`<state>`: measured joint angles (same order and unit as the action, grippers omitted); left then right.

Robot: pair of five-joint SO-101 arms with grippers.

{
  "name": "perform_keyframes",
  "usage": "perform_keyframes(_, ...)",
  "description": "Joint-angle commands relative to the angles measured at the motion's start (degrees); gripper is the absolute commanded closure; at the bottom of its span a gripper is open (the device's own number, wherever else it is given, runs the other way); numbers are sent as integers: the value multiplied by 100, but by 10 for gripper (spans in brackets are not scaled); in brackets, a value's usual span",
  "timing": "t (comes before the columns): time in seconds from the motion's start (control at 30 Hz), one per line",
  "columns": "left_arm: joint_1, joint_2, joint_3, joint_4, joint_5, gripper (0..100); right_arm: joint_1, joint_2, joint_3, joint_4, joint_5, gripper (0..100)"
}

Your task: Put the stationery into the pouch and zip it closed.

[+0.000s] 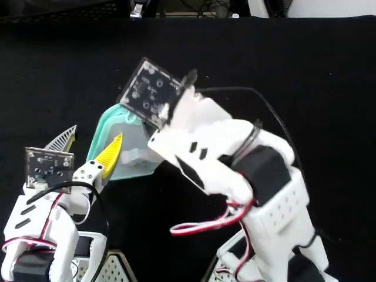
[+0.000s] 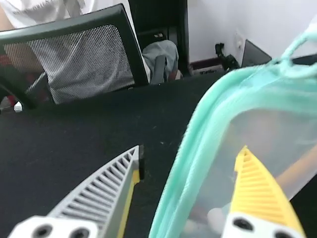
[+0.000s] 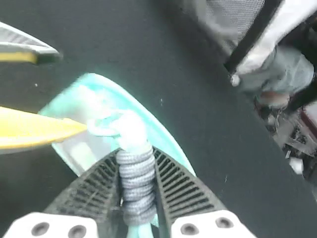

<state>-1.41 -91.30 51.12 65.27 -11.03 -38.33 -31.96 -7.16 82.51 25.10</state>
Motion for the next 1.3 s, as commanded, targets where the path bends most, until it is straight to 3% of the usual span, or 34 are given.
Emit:
perform_keyframes(0.0,-22,-18,13,-149,-255,696,-53,-224,4,44,158,986)
perform_keyframes(0.4,-66,-26,-48,-141,-387,700,-35,-259,180,88,396,986)
perform_keyframes(0.7,-13,-615,-1288,1020,-352,700,-35,-365,171,404,809,986)
perform_keyframes(0.9,4,-721,-1077,1187,-387,700,-35,-822,198,422,905,986)
perform_keyframes(1.17,1613,-712,-1095,1609,-387,700,-26,-813,198,422,905,986)
perform_keyframes(1.27,1842,-712,-1059,1635,-396,700,-26,-813,303,404,923,986)
